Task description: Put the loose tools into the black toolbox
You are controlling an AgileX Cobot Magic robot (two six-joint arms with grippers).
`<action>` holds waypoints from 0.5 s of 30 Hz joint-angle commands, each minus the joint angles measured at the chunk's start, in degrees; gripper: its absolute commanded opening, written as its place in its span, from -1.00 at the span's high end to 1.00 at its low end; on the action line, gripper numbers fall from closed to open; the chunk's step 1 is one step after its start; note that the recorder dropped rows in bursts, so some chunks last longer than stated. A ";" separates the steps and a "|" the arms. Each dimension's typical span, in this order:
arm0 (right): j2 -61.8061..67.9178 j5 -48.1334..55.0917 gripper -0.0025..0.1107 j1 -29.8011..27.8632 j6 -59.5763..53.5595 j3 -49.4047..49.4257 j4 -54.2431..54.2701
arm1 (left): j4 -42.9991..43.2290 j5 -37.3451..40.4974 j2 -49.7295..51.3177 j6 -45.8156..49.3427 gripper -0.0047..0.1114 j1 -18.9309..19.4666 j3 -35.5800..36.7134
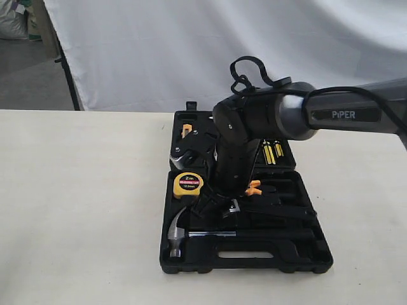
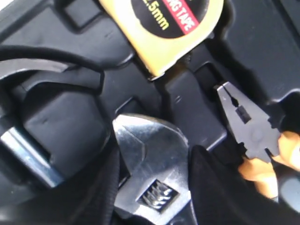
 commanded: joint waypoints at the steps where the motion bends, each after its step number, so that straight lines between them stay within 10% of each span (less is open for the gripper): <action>1: -0.37 -2.59 0.96 -0.32 -0.91 -0.69 -0.74 | 0.25 -0.41 -0.18 -0.27 0.91 1.45 -0.15; 15: 0.51 -3.36 0.96 -0.32 -3.65 -0.69 3.44 | 0.25 -0.41 -0.18 -0.27 0.91 1.45 -0.15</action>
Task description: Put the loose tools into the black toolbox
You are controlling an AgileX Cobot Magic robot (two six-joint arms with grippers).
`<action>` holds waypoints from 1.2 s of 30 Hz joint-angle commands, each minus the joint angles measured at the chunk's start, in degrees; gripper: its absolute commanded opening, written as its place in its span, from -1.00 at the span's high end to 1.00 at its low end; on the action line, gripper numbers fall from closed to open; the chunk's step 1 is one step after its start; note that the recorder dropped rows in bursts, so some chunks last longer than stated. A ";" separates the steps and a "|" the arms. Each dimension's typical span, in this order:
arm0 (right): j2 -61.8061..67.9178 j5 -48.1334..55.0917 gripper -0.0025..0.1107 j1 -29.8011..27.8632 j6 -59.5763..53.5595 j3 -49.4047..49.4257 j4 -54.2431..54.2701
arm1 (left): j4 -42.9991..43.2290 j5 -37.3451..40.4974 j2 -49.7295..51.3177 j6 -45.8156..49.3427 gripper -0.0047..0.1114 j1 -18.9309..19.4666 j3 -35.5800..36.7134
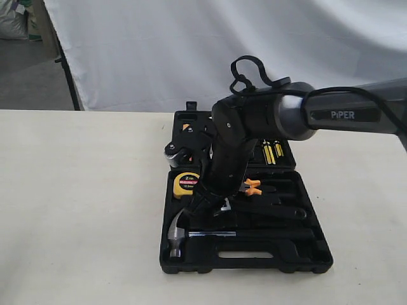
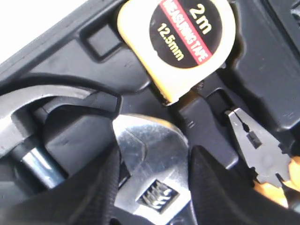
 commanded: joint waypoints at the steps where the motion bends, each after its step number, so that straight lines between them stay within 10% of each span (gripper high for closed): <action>1: 1.01 -0.70 0.96 -0.32 -0.78 -0.58 0.00 | 0.25 -0.41 -0.18 -0.27 0.91 1.45 -0.15; 28: 2.90 0.35 0.95 -0.46 -0.65 -0.58 -2.48 | 0.25 -0.41 -0.18 -0.27 0.91 1.45 -0.15; 36: 2.23 2.28 -0.13 -0.46 -0.65 -0.67 -2.89 | 0.25 -0.41 -0.18 -0.27 0.91 1.45 -0.15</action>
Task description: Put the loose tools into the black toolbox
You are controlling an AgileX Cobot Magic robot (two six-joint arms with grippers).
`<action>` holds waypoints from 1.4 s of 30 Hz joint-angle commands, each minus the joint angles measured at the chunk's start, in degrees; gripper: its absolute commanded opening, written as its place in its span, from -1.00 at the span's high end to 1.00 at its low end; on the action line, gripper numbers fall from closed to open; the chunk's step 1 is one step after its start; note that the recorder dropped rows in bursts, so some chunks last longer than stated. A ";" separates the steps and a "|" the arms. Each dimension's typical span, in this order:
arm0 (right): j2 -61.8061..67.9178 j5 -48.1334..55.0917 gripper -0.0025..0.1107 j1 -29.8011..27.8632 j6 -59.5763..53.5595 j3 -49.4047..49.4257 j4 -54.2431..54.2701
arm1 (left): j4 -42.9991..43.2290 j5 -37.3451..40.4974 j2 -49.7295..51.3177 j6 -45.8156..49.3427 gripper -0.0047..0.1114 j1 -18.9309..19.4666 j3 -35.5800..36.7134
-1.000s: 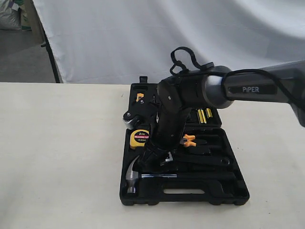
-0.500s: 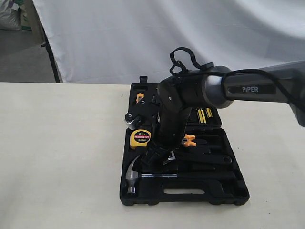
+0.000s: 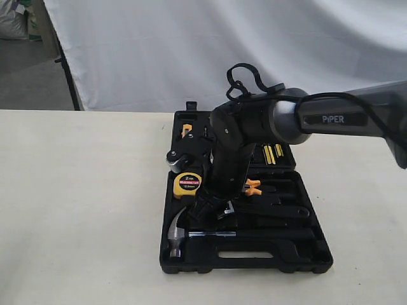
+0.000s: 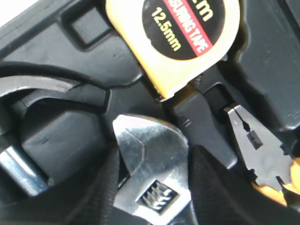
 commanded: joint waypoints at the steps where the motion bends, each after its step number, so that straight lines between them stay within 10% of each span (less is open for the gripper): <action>1: -0.34 2.28 -0.23 -0.34 -0.65 -0.13 -1.39 | 0.25 -0.41 -0.18 -0.27 0.91 1.45 -0.15; 10: -6.36 2.64 -0.34 -0.34 0.33 -4.45 -1.39 | 0.25 -0.41 -0.18 -0.27 0.91 1.45 -0.15; 20: -6.12 3.52 0.96 -3.45 4.81 -1.79 -1.28 | 0.25 -0.41 -0.18 -0.27 0.91 1.45 -0.15; 42: -4.42 -7.83 0.96 -5.05 6.99 12.34 0.17 | 0.25 -0.41 -0.18 -0.27 0.91 1.45 -0.15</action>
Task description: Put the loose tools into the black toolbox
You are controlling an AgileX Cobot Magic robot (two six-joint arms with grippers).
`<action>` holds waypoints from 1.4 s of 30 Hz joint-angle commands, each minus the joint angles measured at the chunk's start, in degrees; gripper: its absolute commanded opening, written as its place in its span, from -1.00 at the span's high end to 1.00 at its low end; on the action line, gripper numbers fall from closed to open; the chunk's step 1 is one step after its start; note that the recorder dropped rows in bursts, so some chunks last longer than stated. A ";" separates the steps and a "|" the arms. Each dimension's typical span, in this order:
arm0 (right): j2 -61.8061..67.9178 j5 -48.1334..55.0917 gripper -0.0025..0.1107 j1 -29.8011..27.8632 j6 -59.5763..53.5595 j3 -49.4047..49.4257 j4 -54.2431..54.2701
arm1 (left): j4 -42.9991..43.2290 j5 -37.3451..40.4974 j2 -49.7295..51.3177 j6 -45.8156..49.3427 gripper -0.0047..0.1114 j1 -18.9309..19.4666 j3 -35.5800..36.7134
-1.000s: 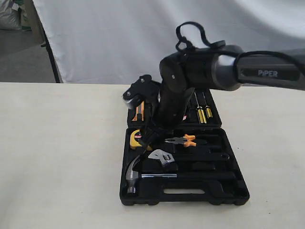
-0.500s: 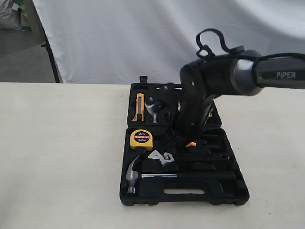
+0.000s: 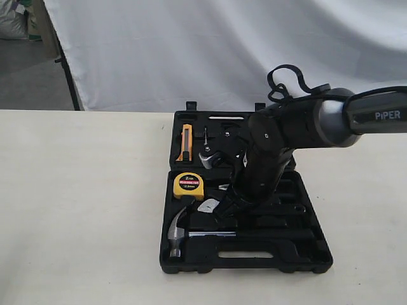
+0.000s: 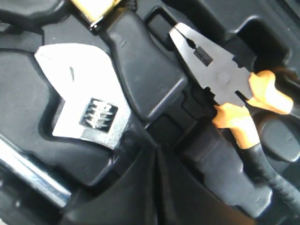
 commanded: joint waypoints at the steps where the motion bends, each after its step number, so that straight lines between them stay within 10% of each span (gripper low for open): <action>1: 2.54 -1.28 0.96 -0.29 0.30 0.93 0.18 | 0.25 -0.41 -0.18 -0.27 0.91 1.45 -0.15; 42: -22.14 2.33 0.96 -0.29 12.62 0.59 -1.29 | 0.25 -0.41 -0.18 -0.27 0.91 1.45 -0.15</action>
